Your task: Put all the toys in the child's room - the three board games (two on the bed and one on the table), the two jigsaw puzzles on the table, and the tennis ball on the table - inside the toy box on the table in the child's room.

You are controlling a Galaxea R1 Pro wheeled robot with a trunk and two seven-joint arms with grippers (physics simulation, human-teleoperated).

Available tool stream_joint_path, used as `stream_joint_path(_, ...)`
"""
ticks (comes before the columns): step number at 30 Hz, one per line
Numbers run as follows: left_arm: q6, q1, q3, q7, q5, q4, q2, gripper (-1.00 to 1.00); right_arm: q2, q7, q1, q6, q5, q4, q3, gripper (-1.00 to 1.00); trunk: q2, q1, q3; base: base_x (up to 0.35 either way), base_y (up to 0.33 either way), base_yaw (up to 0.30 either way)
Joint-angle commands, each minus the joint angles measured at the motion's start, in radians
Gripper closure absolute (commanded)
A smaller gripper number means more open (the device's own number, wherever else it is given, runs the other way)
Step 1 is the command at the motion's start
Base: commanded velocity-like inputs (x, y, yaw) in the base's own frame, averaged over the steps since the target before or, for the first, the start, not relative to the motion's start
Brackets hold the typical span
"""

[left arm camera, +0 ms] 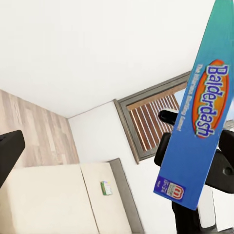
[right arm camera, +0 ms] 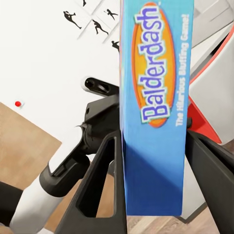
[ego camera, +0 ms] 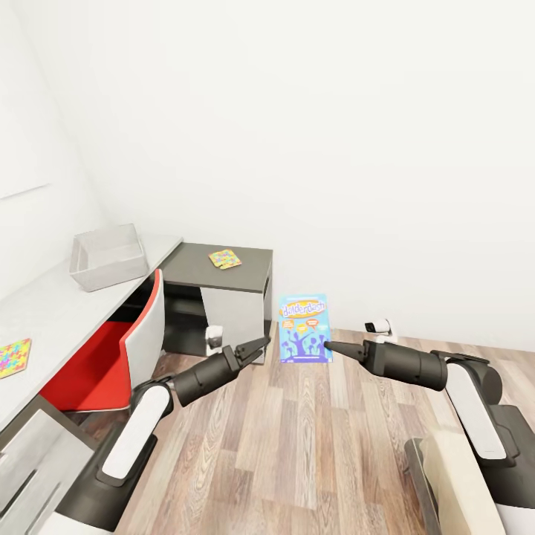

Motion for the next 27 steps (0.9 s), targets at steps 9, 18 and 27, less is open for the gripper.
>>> stream_joint_path(9,0.004,-0.019,-0.043,0.000,0.003,-0.002,-0.002,-1.00,0.000,0.006,-0.001,0.003,0.004,0.000,0.000,1.00,-0.002,0.001,-0.002,0.000,0.000,0.000)
stream_joint_path(18,0.004,-0.032,-0.068,0.000,0.002,-0.003,-0.004,-1.00,0.006,0.005,-0.001,0.003,0.005,0.000,0.000,1.00,-0.002,0.001,-0.002,0.000,0.000,0.000)
stream_joint_path(27,0.003,-0.035,-0.074,0.001,0.001,-0.018,-0.005,-1.00,0.020,0.002,-0.001,0.003,0.007,0.000,0.004,1.00,-0.002,0.001,-0.002,0.000,0.000,0.000)
